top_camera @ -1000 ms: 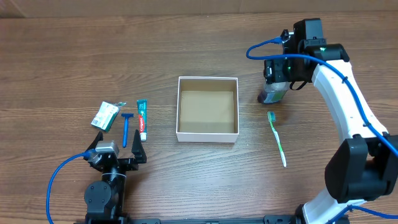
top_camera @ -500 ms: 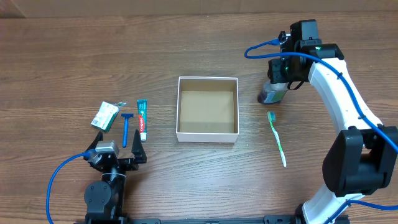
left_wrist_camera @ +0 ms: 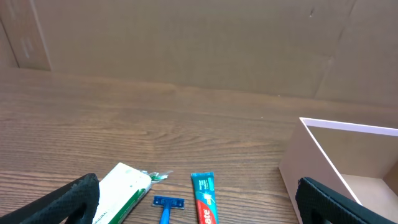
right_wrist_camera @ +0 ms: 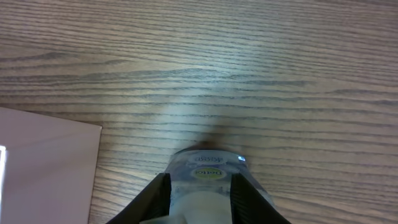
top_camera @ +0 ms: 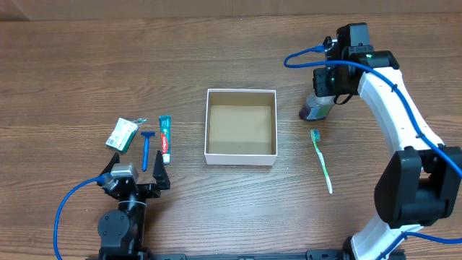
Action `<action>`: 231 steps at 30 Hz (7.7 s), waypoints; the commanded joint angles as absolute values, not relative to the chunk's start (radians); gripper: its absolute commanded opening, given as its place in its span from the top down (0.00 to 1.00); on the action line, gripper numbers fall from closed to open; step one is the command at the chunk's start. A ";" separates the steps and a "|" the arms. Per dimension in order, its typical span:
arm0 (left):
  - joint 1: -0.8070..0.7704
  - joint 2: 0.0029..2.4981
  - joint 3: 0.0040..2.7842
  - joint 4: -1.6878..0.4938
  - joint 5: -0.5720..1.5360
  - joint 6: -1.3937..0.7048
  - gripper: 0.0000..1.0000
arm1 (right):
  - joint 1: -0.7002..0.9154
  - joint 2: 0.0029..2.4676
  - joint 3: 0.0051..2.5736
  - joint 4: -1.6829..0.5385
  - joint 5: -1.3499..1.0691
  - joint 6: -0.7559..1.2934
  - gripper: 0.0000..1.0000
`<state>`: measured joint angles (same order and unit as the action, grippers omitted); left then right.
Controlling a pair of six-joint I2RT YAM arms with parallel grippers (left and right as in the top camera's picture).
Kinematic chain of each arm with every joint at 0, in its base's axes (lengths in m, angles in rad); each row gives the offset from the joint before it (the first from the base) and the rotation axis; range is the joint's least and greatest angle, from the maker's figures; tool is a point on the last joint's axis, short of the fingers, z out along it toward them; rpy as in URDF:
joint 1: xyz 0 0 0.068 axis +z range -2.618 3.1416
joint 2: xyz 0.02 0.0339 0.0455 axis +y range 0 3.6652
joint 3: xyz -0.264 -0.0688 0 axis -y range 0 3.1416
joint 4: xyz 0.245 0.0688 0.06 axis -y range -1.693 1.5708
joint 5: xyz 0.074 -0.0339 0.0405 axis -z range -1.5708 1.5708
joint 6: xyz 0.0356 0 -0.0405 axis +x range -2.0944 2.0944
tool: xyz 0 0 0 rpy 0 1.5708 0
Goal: Pack container
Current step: 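Reach the right gripper to the soap pump bottle and grasp it, then carry the soap bottle with the right gripper and lower it into the box, then open the right gripper and withdraw it from the box, then lower the right gripper onto the green toothbrush and grasp it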
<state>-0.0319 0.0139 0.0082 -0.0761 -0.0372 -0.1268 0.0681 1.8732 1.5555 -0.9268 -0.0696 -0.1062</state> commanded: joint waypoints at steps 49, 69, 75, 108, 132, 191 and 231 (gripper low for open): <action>-0.025 0.004 0.005 -0.074 -0.026 -0.112 0.00 | 0.432 1.587 1.858 -1.134 0.005 0.160 0.77; -0.025 0.004 0.005 -0.074 -0.026 -0.112 0.00 | 0.580 1.805 1.851 -1.056 0.209 0.188 0.77; -0.025 0.004 0.005 -0.074 -0.026 -0.112 0.00 | 0.580 1.814 1.793 -0.949 0.209 0.188 0.77; -0.025 0.004 0.005 -0.074 -0.026 -0.112 0.00 | 0.513 1.921 1.620 -0.779 0.242 0.180 0.72; -0.025 0.004 0.005 -0.074 -0.026 -0.112 0.00 | 0.507 1.666 1.684 -0.959 0.218 0.208 0.08; -0.025 0.004 0.005 -0.074 -0.026 -0.112 0.00 | 0.234 1.345 0.594 -0.518 0.219 0.371 0.00; -0.025 0.004 0.005 -0.074 -0.026 -0.112 0.00 | 0.234 1.351 0.538 -0.507 0.149 0.311 0.58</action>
<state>-0.0319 0.0139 0.0082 -0.0761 -0.0372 -0.1268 0.2417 1.3598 0.5461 -0.5125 0.1600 0.3134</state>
